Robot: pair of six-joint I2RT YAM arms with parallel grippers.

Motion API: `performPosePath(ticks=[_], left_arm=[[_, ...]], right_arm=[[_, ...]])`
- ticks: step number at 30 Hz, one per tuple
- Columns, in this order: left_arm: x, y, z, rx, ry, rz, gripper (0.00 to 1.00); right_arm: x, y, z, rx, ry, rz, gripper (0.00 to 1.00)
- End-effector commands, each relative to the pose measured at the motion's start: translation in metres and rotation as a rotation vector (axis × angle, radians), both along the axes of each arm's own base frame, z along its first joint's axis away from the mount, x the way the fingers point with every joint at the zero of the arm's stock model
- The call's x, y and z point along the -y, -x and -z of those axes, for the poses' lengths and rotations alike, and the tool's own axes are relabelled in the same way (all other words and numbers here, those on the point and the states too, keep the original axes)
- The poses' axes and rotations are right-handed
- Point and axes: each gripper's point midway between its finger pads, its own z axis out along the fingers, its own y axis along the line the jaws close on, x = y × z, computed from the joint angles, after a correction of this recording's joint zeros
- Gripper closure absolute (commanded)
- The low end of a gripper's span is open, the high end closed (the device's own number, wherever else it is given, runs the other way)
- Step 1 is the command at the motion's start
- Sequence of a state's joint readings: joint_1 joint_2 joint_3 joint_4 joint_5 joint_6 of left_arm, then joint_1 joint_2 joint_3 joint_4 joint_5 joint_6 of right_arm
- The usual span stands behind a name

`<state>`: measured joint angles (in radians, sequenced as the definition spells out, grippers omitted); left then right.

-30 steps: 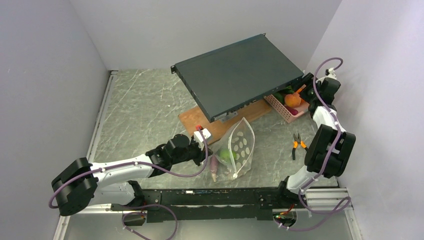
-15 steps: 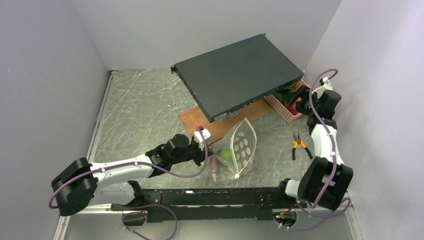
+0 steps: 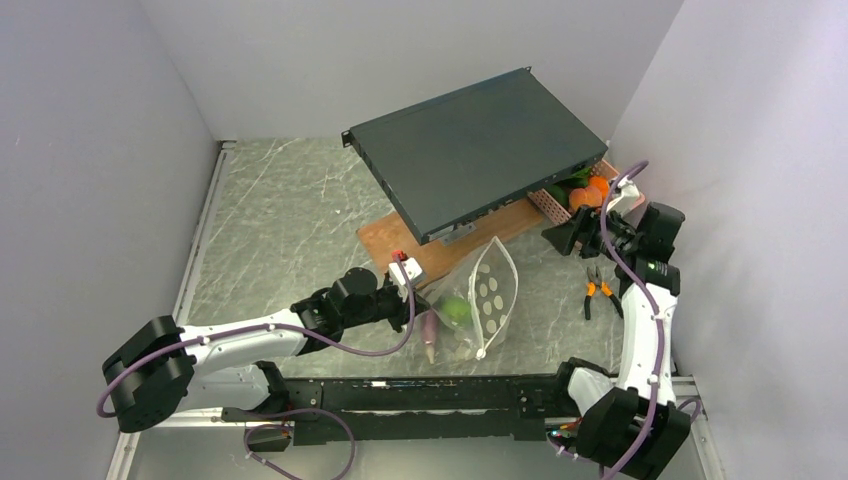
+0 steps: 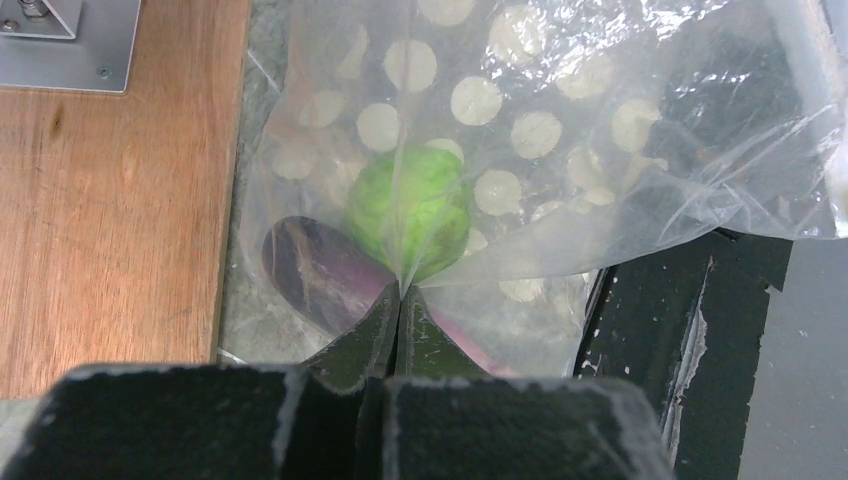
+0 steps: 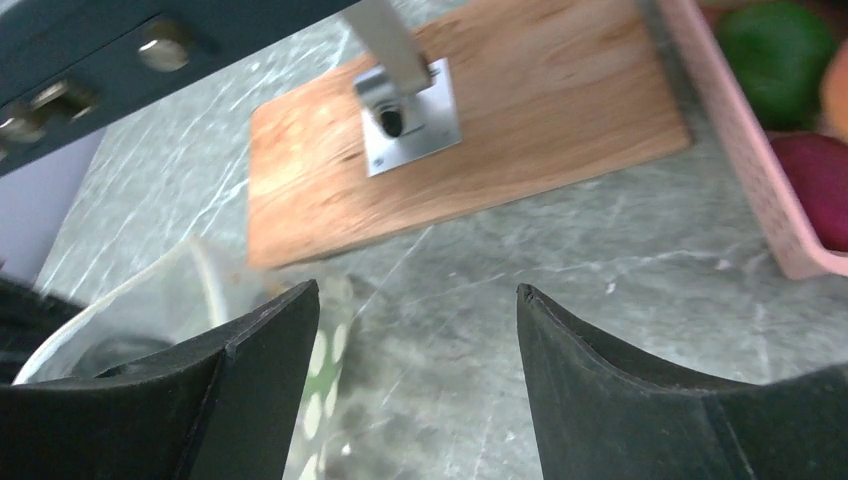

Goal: Open the zip-top bag and remove the fake food
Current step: Place the fake vegetable in the bin, then pick up the fake fruit from the zipper food storage bag.

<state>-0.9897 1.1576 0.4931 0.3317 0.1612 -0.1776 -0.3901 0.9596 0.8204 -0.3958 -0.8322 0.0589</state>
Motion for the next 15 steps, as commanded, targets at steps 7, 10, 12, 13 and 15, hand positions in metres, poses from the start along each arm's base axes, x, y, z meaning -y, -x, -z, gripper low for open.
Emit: performPosePath(ticks=[7, 10, 12, 13, 15], left_arm=[[0.009, 0.005, -0.019, 0.042, 0.063, 0.052, 1.00], [0.009, 0.006, -0.019, 0.041, 0.069, 0.056, 1.00], [0.008, 0.006, -0.018, 0.039, 0.069, 0.058, 1.00], [0.008, 0.007, -0.019, 0.039, 0.070, 0.060, 1.00], [0.008, 0.007, -0.019, 0.040, 0.072, 0.062, 1.00]], right_arm=[[-0.067, 0.062, -0.052, 0.218, 0.067, -0.499, 0.27], [-0.086, 0.078, -0.059, 0.260, 0.086, -0.629, 0.27], [-0.099, 0.089, -0.061, 0.284, 0.096, -0.709, 0.27], [-0.103, 0.092, -0.062, 0.297, 0.109, -0.739, 0.27], [-0.110, 0.097, -0.058, 0.314, 0.146, -0.787, 0.27]])
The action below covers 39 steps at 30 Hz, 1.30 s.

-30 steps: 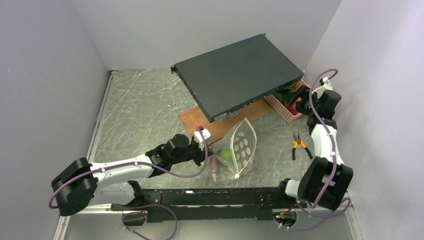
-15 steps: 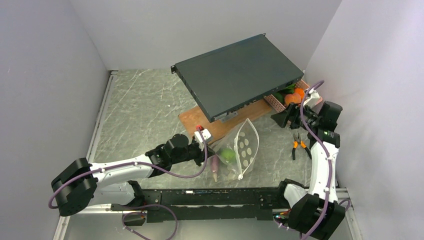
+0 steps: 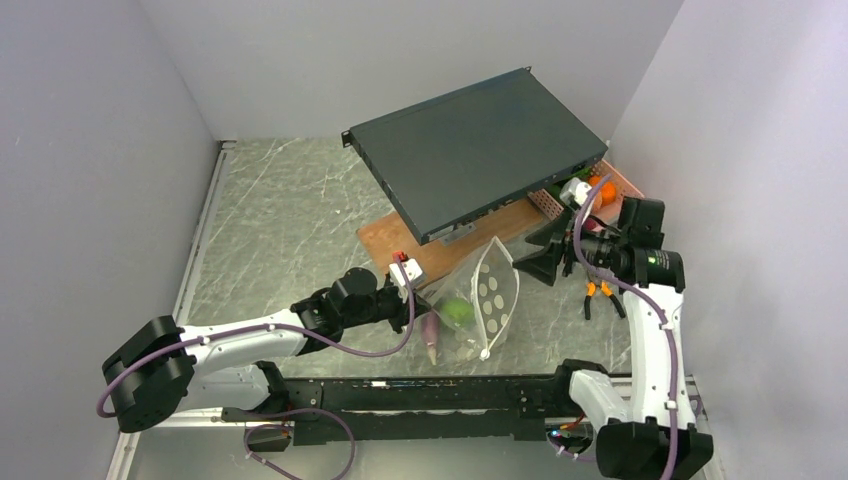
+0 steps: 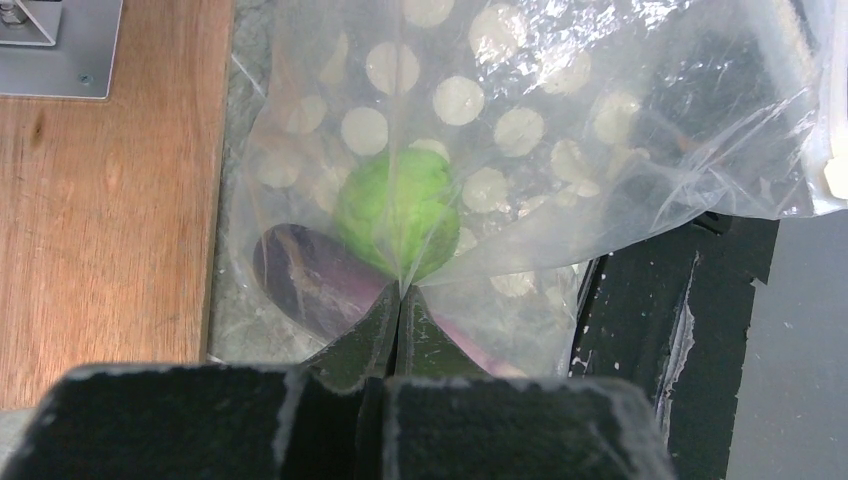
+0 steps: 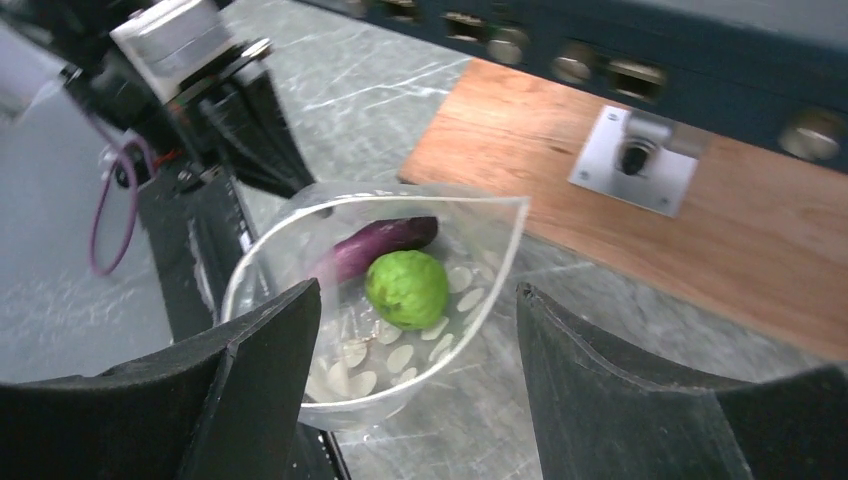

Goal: Open the zip-top bag and remove the fake food
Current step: Pick up the fake fruit from the zipper food storage bag.

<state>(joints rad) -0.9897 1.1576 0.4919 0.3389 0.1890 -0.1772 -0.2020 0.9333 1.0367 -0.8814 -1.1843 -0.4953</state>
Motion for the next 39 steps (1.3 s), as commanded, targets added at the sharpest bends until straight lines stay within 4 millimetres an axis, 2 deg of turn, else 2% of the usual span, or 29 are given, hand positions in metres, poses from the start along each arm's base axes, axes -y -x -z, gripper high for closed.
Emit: performPosePath(ticks=[1, 9, 14, 21, 29, 39], left_arm=[[0.006, 0.004, -0.017, 0.043, 0.064, 0.037, 1.00], [0.006, 0.004, -0.016, 0.037, 0.070, 0.033, 1.00], [0.007, 0.003, -0.014, 0.030, 0.067, 0.028, 1.00], [0.009, 0.000, -0.010, 0.020, 0.064, 0.017, 1.00], [0.006, -0.001, -0.002, -0.001, 0.059, -0.004, 1.00], [0.004, 0.003, 0.013, -0.032, 0.033, -0.002, 1.00]], right_arm=[[-0.020, 0.021, -0.005, 0.116, 0.056, -0.172, 0.28], [-0.038, 0.028, 0.025, 0.214, 0.220, -0.341, 0.36], [-0.047, 0.027, 0.041, 0.269, 0.296, -0.435, 0.38], [-0.057, 0.036, 0.074, 0.322, 0.424, -0.607, 0.42], [-0.069, 0.043, 0.113, 0.348, 0.504, -0.725, 0.41], [-0.091, 0.045, 0.151, 0.409, 0.562, -0.843, 0.34]])
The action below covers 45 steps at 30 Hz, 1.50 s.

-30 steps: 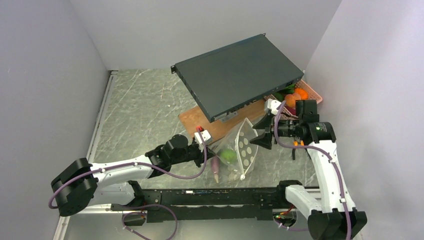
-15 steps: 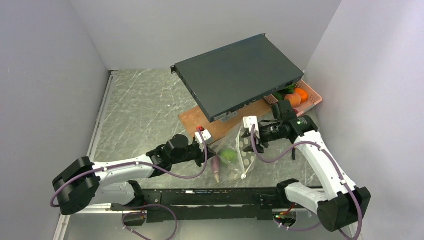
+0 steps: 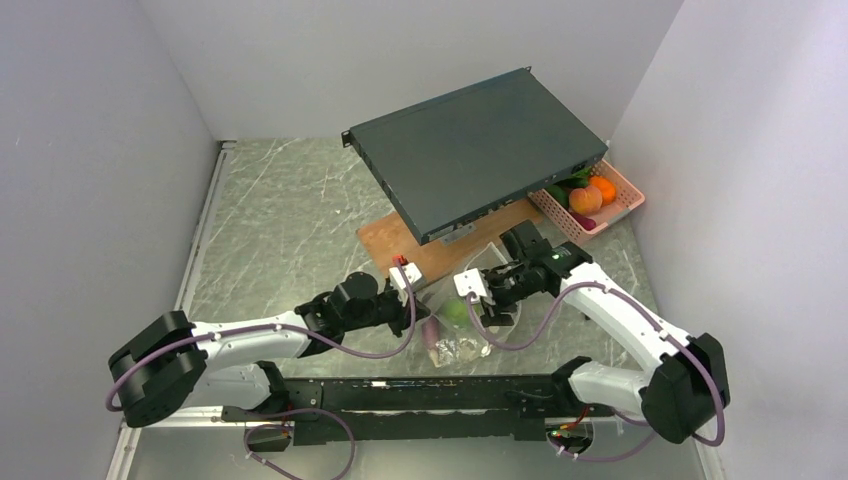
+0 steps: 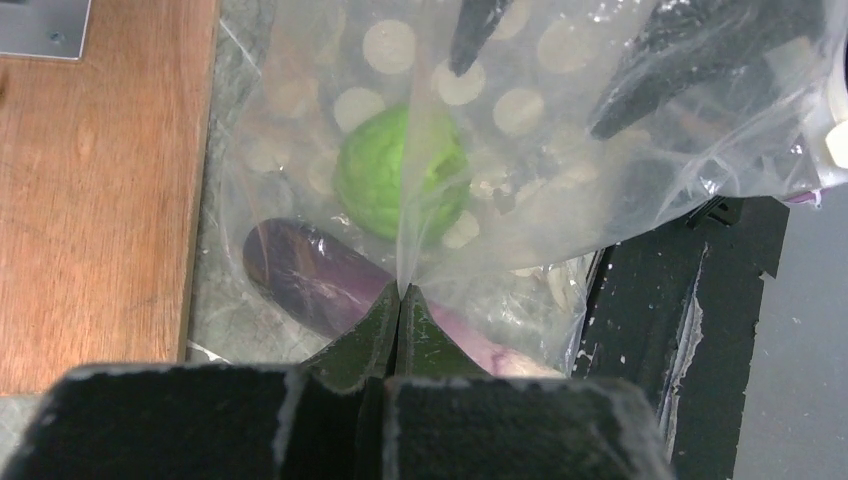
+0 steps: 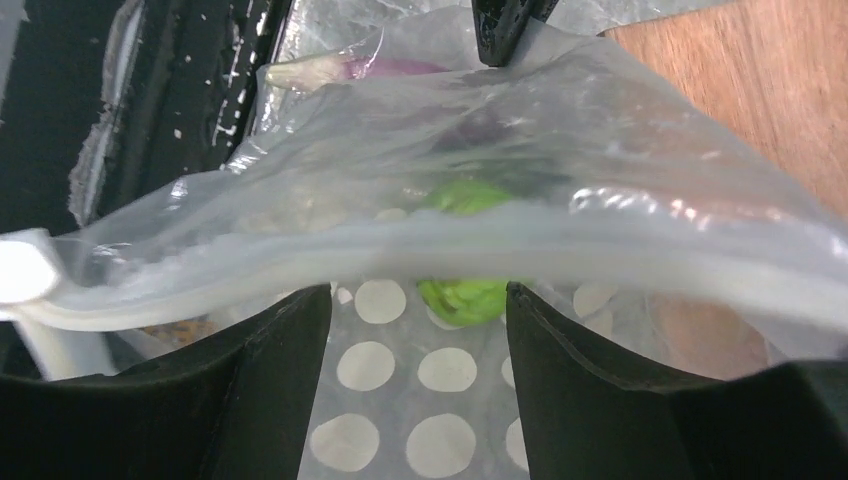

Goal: Open the zip-top bag and remove the fake food
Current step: Pick up the fake fruit from the zipper food storage bag.

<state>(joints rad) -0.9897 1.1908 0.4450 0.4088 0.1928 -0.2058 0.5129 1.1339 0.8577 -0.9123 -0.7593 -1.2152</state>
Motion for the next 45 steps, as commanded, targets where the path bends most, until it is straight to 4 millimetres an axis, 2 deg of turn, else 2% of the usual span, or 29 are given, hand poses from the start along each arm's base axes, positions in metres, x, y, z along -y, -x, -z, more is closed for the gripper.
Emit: performPosePath(ticks=[1, 9, 24, 34, 38, 45], left_arm=[[0.006, 0.000, -0.003, -0.003, 0.030, 0.005, 1.00], [0.004, 0.003, 0.006, -0.025, 0.017, 0.009, 1.00], [0.004, 0.008, 0.013, -0.057, 0.010, 0.021, 1.00], [0.003, 0.009, 0.015, -0.071, 0.001, 0.016, 1.00], [0.004, 0.009, 0.017, -0.075, -0.003, 0.021, 1.00], [0.005, 0.009, 0.017, -0.075, -0.007, 0.026, 1.00]], right_arm=[[-0.012, -0.012, 0.008, 0.106, 0.001, -0.081, 0.33], [-0.022, -0.010, 0.030, 0.111, 0.043, -0.139, 0.29], [-0.024, -0.027, 0.062, 0.115, 0.086, -0.089, 0.20], [-0.012, -0.029, 0.090, 0.144, 0.161, -0.102, 0.21], [-0.007, -0.030, 0.096, 0.160, 0.180, -0.091, 0.23], [-0.005, -0.042, 0.093, 0.191, 0.192, -0.025, 0.21]])
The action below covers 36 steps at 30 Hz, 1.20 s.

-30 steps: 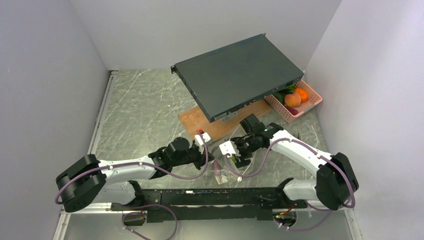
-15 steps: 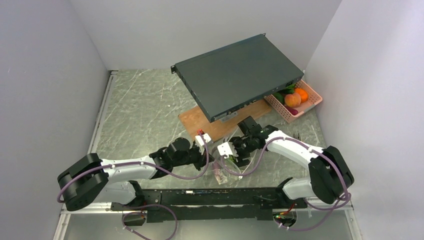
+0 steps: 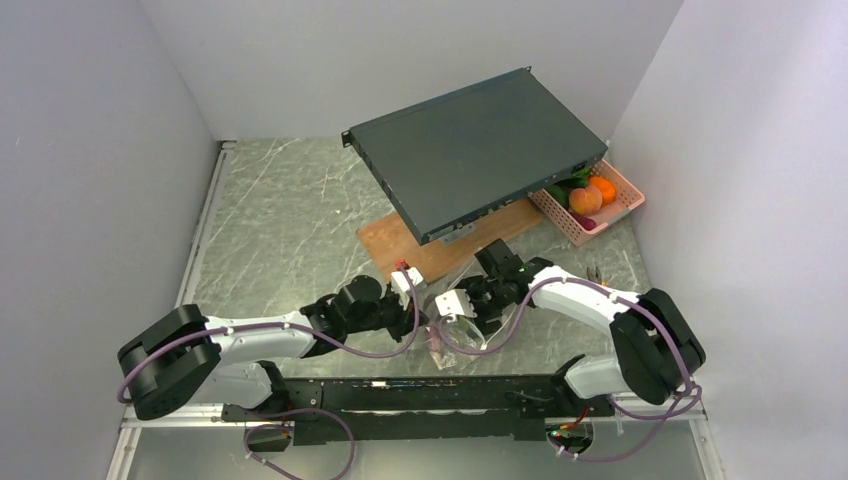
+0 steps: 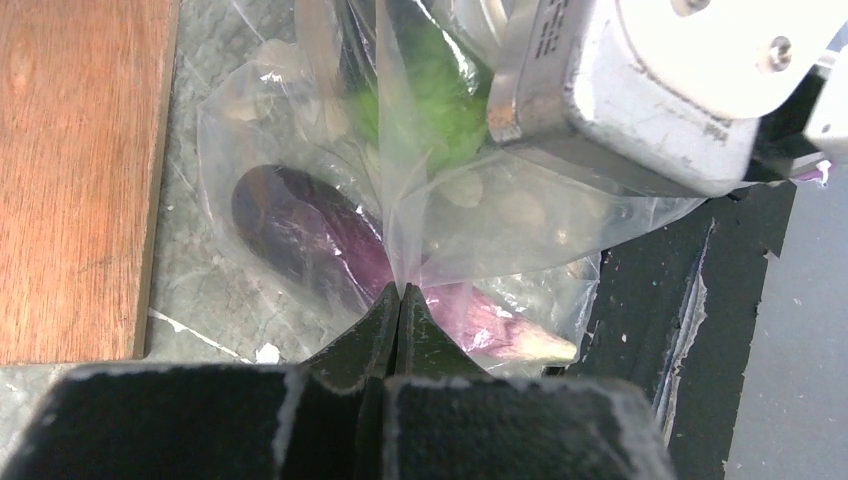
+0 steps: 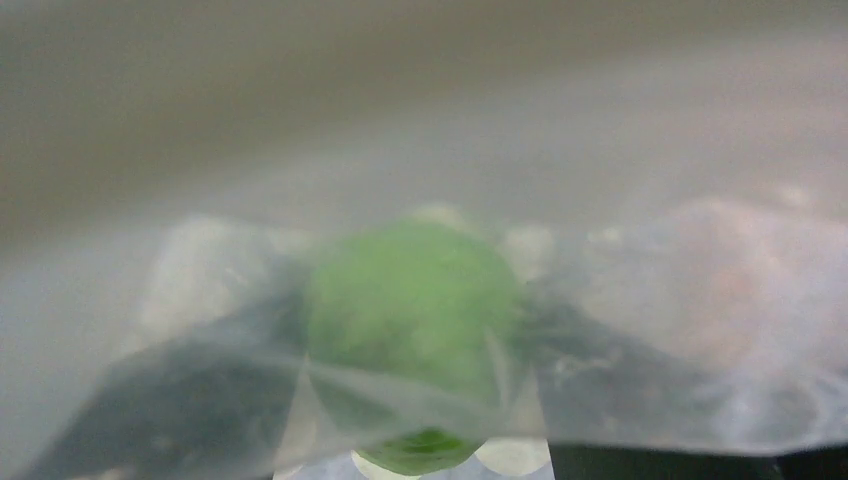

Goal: Open the zip-top bag and remove the fake food
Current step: Pick up the fake fruit from the zipper food storage bag.

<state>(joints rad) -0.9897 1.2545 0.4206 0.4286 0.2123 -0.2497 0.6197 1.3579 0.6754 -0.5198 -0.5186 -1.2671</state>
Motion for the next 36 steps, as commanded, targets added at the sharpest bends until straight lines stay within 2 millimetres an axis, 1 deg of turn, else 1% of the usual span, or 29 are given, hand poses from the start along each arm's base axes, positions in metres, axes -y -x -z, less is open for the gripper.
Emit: performPosePath(ticks=[1, 3, 4, 6, 8, 9, 10, 12, 16, 26, 29, 31, 33, 36], left_arm=[[0.007, 0.001, -0.010, 0.006, 0.033, 0.022, 1.00], [0.007, 0.002, -0.010, 0.006, 0.034, 0.022, 1.00], [0.006, 0.002, -0.010, 0.006, 0.033, 0.022, 1.00], [0.006, 0.002, -0.011, 0.007, 0.034, 0.021, 1.00], [0.006, 0.002, -0.011, 0.008, 0.033, 0.021, 1.00], [0.006, 0.002, -0.011, 0.008, 0.032, 0.021, 1.00], [0.005, 0.002, -0.011, 0.006, 0.032, 0.020, 1.00], [0.005, 0.002, -0.011, 0.008, 0.032, 0.018, 1.00], [0.005, 0.002, -0.013, 0.009, 0.036, 0.015, 1.00], [0.004, -0.001, -0.021, 0.025, 0.060, -0.004, 1.00], [0.005, -0.002, -0.024, 0.033, 0.064, -0.001, 1.00], [0.006, -0.002, -0.027, 0.036, 0.068, 0.000, 1.00], [0.005, -0.002, -0.028, 0.037, 0.068, -0.002, 1.00], [0.004, -0.002, -0.028, 0.036, 0.073, -0.008, 1.00]], right_arm=[[0.000, -0.010, -0.004, 0.050, -0.003, 0.028, 0.22], [0.000, -0.009, -0.004, 0.047, -0.006, 0.025, 0.29], [-0.001, -0.008, -0.005, 0.043, -0.008, 0.025, 0.35], [-0.003, -0.008, -0.010, 0.032, -0.020, 0.030, 0.56], [-0.007, -0.008, -0.021, 0.012, -0.047, 0.042, 0.74], [-0.010, -0.008, -0.029, -0.002, -0.065, 0.052, 0.81], [-0.013, -0.008, -0.038, -0.018, -0.087, 0.059, 0.86], [-0.017, -0.004, -0.054, -0.066, -0.122, 0.074, 0.92], [-0.021, 0.009, -0.080, -0.135, -0.178, 0.073, 0.98], [-0.015, 0.041, -0.130, -0.270, -0.282, 0.081, 0.99], [-0.018, 0.044, -0.146, -0.317, -0.329, 0.105, 0.99], [-0.018, 0.041, -0.154, -0.347, -0.355, 0.150, 0.99], [-0.017, 0.037, -0.161, -0.368, -0.375, 0.182, 0.99], [-0.013, 0.039, -0.168, -0.389, -0.395, 0.199, 0.99]])
